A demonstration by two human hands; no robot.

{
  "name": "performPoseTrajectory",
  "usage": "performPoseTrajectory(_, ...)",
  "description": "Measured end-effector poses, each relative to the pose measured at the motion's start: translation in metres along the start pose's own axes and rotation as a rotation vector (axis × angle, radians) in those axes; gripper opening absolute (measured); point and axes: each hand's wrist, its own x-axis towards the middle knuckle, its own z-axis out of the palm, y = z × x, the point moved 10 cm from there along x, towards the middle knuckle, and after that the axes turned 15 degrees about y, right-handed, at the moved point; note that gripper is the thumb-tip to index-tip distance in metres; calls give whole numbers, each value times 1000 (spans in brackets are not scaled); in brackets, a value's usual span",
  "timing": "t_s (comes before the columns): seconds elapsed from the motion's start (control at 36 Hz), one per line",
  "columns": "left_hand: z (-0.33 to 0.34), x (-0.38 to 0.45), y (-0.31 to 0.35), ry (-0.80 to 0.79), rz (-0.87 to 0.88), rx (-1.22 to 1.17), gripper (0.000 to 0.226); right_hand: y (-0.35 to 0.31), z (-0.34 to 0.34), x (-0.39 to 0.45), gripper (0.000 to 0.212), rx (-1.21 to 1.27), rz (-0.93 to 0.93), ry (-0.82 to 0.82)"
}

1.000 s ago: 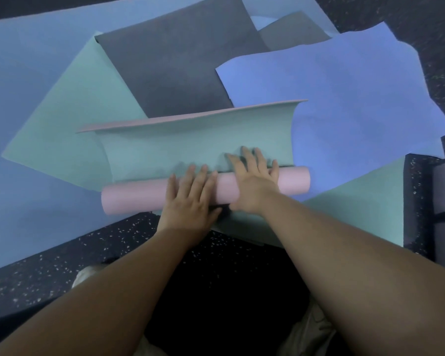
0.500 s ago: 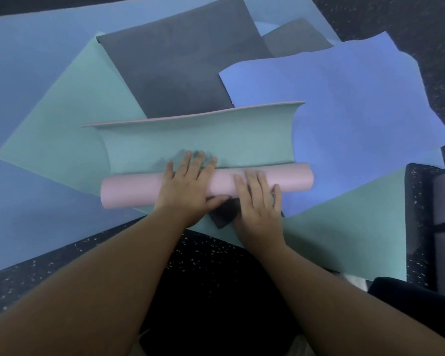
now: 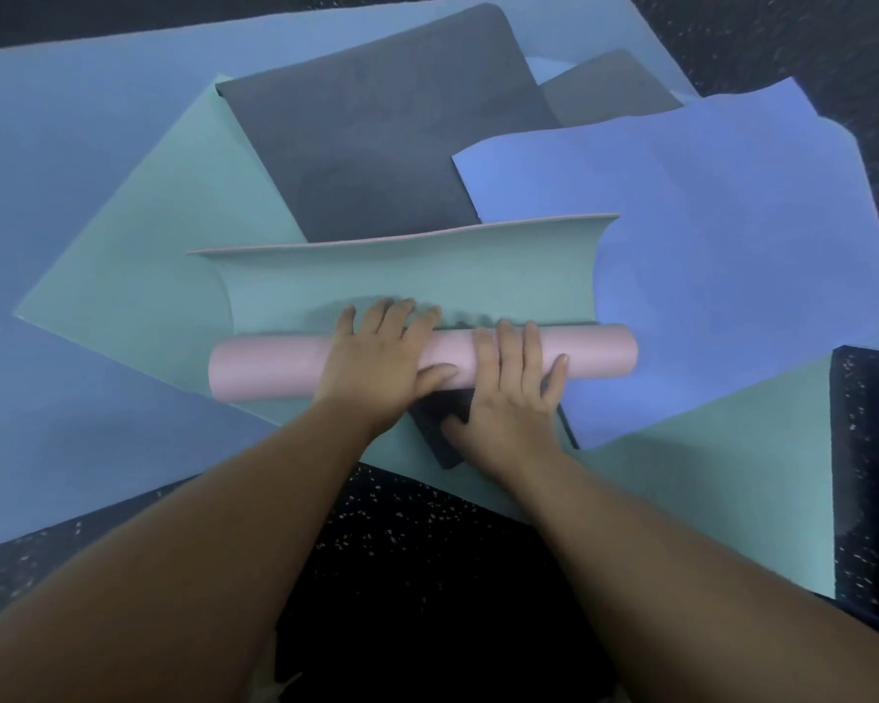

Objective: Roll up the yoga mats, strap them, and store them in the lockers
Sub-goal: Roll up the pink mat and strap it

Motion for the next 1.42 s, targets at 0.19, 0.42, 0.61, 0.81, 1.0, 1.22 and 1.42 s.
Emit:
performPoseTrajectory(0.19, -10, -10, 11, 256, 198, 49, 52, -5, -3, 27, 92, -68, -29, -151)
performPoseTrajectory(0.42, -11, -6, 3, 179, 17, 86, 55, -7, -7, 66, 87, -95, -53, -232)
performPoseTrajectory(0.61, 9, 2, -9, -79, -90, 180, 95, -12, -8, 92, 84, -84, -58, -329)
performPoseTrajectory(0.81, 14, 25, -23, -136, -120, 143, 98, -15, -16, 104, 78, -75, -159, -236)
performPoseTrajectory(1.0, 17, 44, -35, -170, -165, 109, 95, -5, -14, 93, 79, -242, -191, -26)
performPoseTrajectory(1.22, 7, 43, -32, -100, -145, 181, 86, -7, -17, 91, 75, -300, -232, -25)
performPoseTrajectory(1.42, 6, 16, -14, -110, -50, 233, 81, -4, -24, 52, 68, -273, -194, -20)
